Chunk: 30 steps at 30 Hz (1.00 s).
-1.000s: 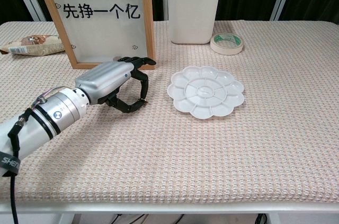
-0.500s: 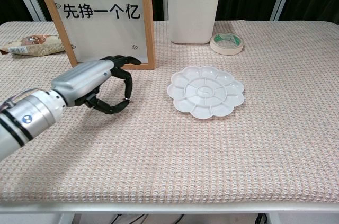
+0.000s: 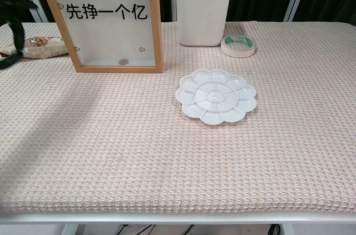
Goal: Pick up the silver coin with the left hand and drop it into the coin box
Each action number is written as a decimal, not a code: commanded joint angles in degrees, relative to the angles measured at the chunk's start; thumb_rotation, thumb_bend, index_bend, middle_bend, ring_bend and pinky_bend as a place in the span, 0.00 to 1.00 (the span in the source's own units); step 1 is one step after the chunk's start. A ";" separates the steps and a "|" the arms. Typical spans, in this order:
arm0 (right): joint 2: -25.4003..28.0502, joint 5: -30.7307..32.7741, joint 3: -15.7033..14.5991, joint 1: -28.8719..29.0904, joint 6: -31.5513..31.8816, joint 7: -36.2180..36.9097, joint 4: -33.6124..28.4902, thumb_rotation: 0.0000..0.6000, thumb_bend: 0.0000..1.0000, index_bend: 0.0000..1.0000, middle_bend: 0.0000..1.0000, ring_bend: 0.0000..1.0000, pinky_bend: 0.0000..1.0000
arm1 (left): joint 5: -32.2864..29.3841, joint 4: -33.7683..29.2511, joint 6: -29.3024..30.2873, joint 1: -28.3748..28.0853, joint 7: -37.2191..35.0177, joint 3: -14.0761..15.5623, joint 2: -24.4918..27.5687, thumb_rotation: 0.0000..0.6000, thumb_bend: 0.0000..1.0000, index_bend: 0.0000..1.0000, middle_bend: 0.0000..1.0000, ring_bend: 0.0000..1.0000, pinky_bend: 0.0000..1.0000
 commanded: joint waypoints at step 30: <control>0.48 0.89 0.10 0.57 -0.54 -0.36 -1.13 1.00 0.18 0.00 0.00 0.00 0.00 | -42.73 -2.10 -40.57 -32.26 0.59 -21.75 13.50 1.00 0.42 0.62 0.12 0.00 0.05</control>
